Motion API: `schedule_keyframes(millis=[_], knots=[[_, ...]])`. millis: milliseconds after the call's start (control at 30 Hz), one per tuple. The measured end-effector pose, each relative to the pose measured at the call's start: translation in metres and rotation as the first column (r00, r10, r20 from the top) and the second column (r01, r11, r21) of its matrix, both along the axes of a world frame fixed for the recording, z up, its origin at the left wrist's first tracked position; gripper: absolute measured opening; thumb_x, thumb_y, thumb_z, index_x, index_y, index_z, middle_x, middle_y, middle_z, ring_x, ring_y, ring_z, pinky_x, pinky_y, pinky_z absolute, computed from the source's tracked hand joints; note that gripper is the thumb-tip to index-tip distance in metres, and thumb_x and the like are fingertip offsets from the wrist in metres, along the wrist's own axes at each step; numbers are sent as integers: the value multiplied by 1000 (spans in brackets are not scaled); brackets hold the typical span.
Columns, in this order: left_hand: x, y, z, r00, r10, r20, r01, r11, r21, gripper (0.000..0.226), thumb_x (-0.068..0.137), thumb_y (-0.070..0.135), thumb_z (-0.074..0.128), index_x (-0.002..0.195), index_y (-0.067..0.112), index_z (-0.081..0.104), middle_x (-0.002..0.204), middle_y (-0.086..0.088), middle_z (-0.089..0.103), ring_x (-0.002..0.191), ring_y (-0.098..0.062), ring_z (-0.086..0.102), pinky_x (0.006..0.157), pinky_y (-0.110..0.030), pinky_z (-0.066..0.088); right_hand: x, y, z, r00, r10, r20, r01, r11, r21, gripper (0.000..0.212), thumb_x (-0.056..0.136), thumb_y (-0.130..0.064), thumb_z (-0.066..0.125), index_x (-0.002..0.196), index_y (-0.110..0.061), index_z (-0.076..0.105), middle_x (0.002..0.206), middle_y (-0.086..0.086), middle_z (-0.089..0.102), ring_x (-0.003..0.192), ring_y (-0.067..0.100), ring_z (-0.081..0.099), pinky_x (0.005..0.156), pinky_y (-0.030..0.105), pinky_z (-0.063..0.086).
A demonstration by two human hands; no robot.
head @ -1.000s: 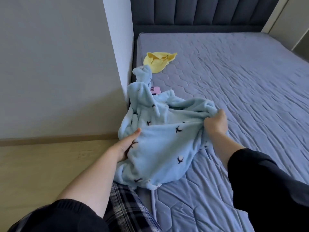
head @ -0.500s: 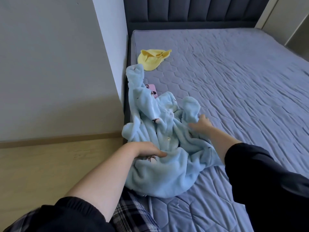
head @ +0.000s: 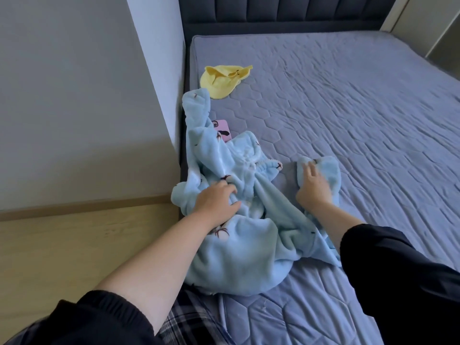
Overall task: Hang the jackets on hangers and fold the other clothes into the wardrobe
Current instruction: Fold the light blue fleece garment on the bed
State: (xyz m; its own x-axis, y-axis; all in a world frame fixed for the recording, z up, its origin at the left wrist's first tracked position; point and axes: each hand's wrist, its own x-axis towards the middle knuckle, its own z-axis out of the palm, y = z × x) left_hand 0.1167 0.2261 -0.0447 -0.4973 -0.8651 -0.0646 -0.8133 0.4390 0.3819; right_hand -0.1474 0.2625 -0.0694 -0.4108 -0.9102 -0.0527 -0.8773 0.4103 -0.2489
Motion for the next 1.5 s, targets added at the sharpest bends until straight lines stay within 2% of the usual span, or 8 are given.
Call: schedule_keyframes(millis=[200,367,567,667,833,1000,1267,1500], knots=[[-15,-25,-7,952,-122,281,175,970,-171,75,92,37,52,153,26,10,161,-1,3,147,-24,3,116,-44,17,62,-20,-16,620,-152,770,-100,958,269,36,96,-41,47,126,-22,54,131,-4,54,108,12,55,98,31,38],[-11,-32,-11,992,-61,107,18,933,360,50,89,25,54,137,19,38,136,-9,50,117,-25,50,90,-31,41,73,-25,-25,437,-377,817,10,910,415,61,93,-63,40,132,-17,52,122,-4,54,113,19,52,99,31,35],[-7,-22,-7,999,-32,18,20,890,455,12,89,19,50,100,21,54,112,-3,60,92,-16,50,72,-24,36,87,-45,0,115,-370,922,271,905,329,44,81,-45,68,108,-11,66,100,11,72,94,27,68,92,40,52],[-4,-23,7,989,80,-120,-19,896,444,30,87,13,49,112,20,64,114,-1,65,101,-17,56,81,-24,41,98,-54,39,112,-245,963,272,940,207,26,86,-18,63,107,-2,63,96,16,70,84,28,67,81,37,55],[11,-41,67,819,370,-439,-371,925,86,17,83,14,49,76,18,63,76,5,60,84,-25,57,65,-26,36,105,-54,127,75,-63,995,201,978,47,13,89,-7,49,86,-3,61,72,13,64,64,23,62,63,29,51],[31,-69,152,752,130,-646,-484,773,-409,10,84,17,60,84,7,62,96,-4,57,97,-19,47,77,-20,34,111,-52,230,22,159,987,237,958,-160,23,83,0,38,71,-4,57,50,5,58,47,21,57,48,20,47],[44,-71,308,768,165,-619,31,956,293,71,62,83,52,105,28,63,105,9,69,97,-6,64,82,-22,47,115,-41,365,-17,435,900,148,892,-428,30,84,7,27,75,0,56,53,8,57,45,20,58,47,23,50],[46,-64,419,610,-46,-791,306,935,181,59,72,33,76,125,12,59,122,-7,66,115,-21,61,95,-32,50,109,-45,464,184,652,736,135,724,-676,27,86,8,39,91,-5,61,77,13,61,69,26,61,68,36,54]])
